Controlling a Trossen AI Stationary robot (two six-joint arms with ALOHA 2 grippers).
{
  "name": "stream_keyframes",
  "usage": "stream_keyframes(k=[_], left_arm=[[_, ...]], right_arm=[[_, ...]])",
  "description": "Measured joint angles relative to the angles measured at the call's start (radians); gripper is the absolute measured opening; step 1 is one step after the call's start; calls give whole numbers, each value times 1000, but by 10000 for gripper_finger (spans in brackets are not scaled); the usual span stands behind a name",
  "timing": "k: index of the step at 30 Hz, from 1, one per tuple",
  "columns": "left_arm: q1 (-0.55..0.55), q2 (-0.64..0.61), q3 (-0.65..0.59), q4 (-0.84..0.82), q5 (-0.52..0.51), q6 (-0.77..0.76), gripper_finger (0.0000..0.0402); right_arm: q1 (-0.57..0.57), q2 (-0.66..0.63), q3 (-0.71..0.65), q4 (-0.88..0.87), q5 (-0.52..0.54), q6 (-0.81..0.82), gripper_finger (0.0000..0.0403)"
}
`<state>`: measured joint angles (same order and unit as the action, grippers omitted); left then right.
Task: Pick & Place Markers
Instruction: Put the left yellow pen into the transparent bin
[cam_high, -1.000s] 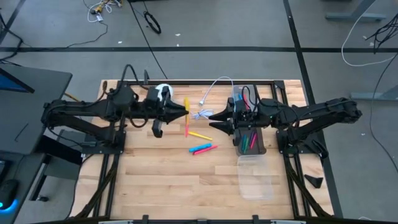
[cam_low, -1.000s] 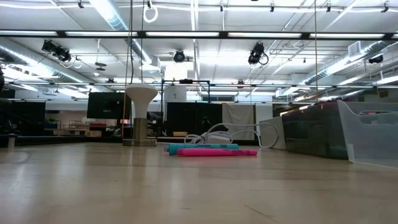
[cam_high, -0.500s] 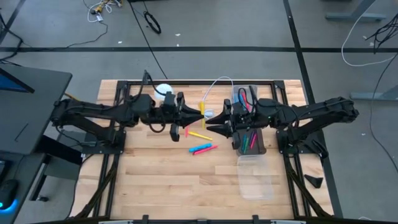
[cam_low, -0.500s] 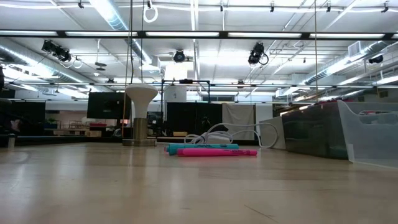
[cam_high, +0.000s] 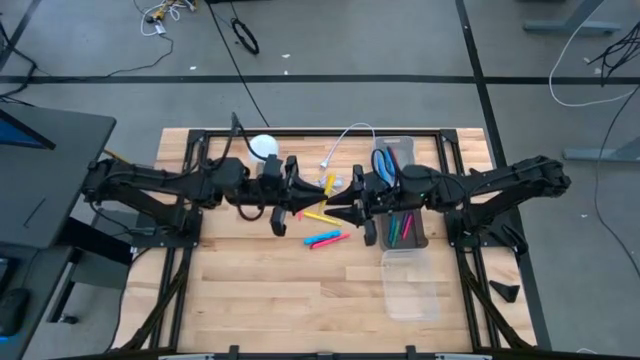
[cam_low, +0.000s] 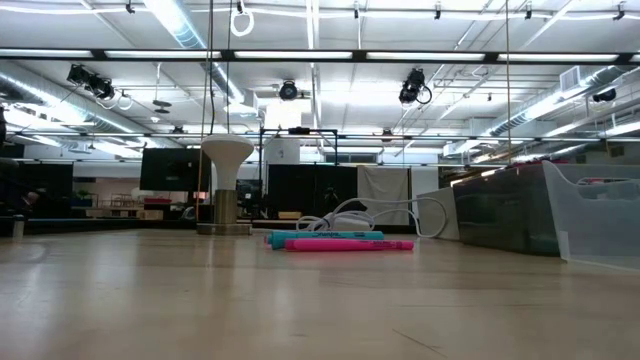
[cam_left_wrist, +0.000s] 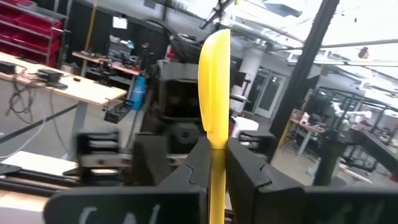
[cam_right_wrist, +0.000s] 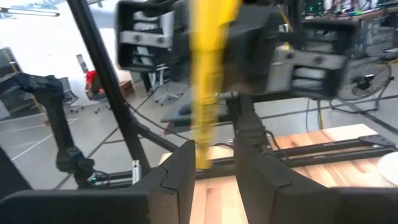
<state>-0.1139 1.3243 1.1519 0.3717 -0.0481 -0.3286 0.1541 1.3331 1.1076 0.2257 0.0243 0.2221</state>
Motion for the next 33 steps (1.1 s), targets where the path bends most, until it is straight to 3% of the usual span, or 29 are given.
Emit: stream_keyframes(k=[15,33], left_arm=[[-7,0,1,30,-65,37,29],[-8,32,0,75,-68,27,29]], right_arm=[[7,0,0,64,5,28,112],[7,10,0,114,48,29,104]])
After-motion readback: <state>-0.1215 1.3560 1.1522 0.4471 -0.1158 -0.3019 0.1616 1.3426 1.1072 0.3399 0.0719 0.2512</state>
